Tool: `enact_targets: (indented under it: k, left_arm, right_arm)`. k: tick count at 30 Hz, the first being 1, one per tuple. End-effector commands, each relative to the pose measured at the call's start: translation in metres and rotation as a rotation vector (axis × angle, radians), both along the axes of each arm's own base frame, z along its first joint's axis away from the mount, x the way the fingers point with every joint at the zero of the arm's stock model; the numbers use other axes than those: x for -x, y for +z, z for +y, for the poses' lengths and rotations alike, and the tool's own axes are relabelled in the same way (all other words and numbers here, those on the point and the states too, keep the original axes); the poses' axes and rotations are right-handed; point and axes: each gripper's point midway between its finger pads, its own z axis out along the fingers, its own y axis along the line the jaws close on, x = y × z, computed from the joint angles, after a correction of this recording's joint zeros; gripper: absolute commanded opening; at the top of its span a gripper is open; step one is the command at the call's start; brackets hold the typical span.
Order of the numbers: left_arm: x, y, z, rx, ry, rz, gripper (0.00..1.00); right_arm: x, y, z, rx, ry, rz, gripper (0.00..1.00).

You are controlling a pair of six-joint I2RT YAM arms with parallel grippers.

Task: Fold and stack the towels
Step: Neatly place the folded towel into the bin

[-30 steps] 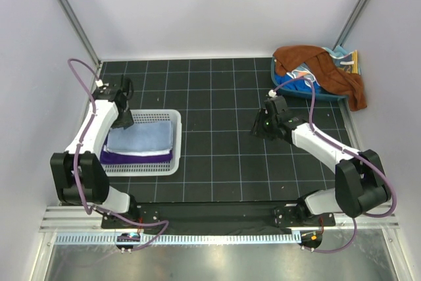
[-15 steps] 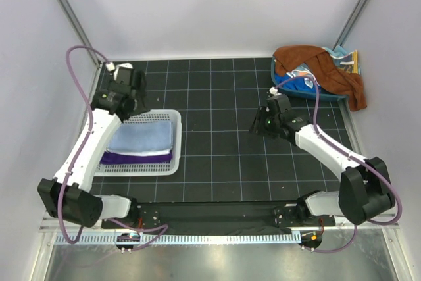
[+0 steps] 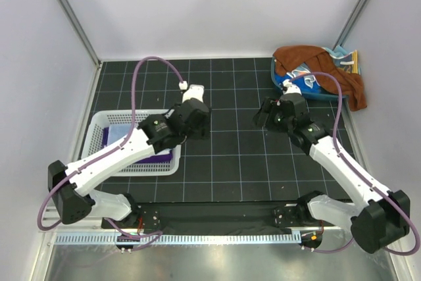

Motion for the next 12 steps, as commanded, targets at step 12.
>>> enact_targets:
  k: [12]
  left_arm:
    - [0.012, -0.009, -0.029, 0.139, -0.122, -0.019, 0.66]
  right_arm:
    - [0.006, 0.033, -0.034, 0.019, -0.160, -0.159, 0.92]
